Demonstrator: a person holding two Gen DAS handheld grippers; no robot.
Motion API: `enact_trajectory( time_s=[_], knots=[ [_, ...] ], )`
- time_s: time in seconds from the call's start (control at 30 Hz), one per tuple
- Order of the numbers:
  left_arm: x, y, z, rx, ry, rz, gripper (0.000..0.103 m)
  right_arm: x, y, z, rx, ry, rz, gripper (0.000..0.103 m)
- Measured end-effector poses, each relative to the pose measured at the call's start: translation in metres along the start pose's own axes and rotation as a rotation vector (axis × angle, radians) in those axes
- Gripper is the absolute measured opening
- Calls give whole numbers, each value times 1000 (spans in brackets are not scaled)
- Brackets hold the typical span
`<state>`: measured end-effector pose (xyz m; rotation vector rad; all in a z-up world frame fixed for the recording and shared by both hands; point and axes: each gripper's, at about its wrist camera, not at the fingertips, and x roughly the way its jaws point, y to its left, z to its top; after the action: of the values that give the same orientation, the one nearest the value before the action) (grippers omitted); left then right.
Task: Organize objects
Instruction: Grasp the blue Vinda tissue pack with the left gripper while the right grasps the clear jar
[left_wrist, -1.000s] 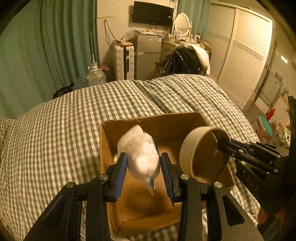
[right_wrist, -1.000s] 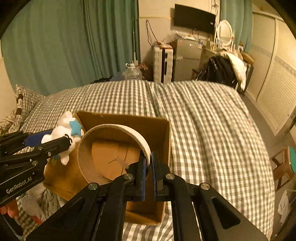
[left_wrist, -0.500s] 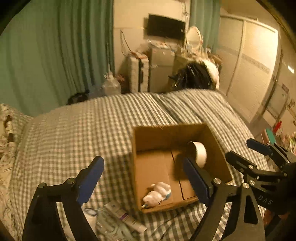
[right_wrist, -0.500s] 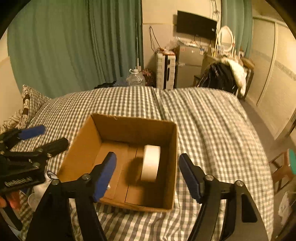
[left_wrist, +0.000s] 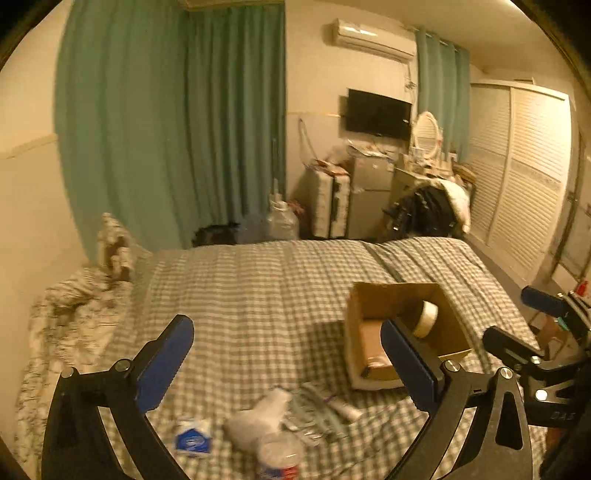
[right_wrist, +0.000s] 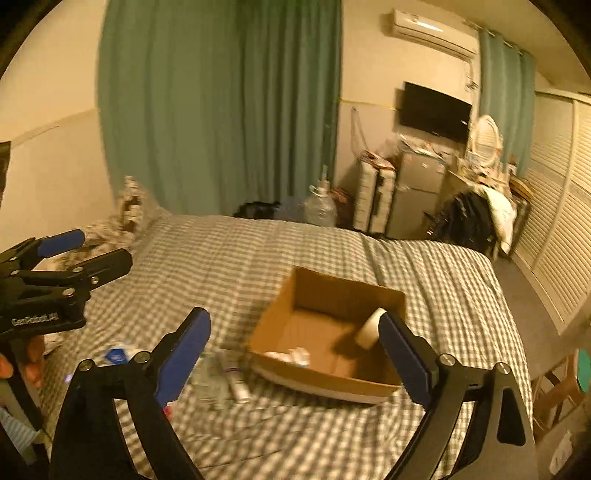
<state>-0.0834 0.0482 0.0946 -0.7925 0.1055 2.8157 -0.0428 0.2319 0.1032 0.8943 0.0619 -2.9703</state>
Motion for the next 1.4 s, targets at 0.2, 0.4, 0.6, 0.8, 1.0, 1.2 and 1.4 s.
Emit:
enact_trajectory(
  time_s=[0.2,0.4,0.6,0.8,1.0,1.2,1.4],
  knots=[
    [-16,38,-25,-2,1,109,103,-4,44,-9,-39,-3,48,95],
    [-3,69,-64,-24,51,178,103,22,78,-30,-57,33,56,95],
    [29,93,-112,-36,152,227,103,69,106,-63,-73,122,74,95],
    [69,115,-166,-75,289,255,103,124,132,-110,-103,261,99,95],
    [103,127,-199,-121,421,228,103,160,144,-140,-96,378,140,95],
    [132,133,-210,-124,519,239,103,180,155,-148,-86,434,198,95],
    [155,134,-213,-97,570,237,103,201,158,-153,-29,504,269,79]
  ],
)
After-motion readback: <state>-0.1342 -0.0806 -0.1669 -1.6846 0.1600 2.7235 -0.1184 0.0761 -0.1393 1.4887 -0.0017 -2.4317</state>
